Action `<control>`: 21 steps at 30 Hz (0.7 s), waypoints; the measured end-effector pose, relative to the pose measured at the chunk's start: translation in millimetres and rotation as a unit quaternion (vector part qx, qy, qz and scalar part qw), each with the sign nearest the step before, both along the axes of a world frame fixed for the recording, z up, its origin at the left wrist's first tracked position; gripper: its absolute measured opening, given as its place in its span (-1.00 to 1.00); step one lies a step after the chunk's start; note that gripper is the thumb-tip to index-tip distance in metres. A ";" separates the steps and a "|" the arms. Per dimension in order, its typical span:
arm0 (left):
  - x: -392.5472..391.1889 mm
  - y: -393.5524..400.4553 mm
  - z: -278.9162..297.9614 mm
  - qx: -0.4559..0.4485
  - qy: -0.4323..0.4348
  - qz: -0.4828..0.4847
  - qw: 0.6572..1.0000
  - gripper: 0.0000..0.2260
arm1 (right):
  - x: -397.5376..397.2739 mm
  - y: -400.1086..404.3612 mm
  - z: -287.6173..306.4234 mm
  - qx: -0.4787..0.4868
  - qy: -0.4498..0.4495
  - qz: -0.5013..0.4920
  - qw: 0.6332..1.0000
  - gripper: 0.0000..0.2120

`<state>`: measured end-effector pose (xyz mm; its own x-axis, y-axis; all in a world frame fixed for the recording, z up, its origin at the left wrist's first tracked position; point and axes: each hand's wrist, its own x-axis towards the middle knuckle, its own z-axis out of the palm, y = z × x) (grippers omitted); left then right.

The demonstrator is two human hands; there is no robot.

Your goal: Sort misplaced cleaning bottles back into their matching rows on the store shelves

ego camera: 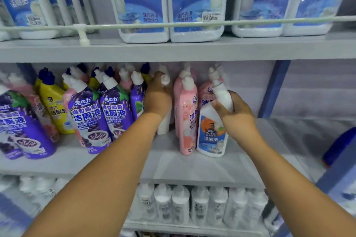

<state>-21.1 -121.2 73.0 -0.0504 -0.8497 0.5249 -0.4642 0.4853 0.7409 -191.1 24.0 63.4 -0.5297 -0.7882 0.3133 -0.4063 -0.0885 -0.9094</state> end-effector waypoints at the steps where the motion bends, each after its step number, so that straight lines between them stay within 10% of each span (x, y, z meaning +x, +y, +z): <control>1: 2.5 5.4 -1.6 -0.006 0.003 -0.001 1.000 -0.80 | -2.1 2.4 -0.1 -0.002 -0.005 0.005 1.000 -0.82; 21: 39.0 98.1 -18.4 0.127 0.105 0.033 0.986 -0.66 | -12.5 34.4 -10.1 0.004 -0.002 0.107 0.994 -0.66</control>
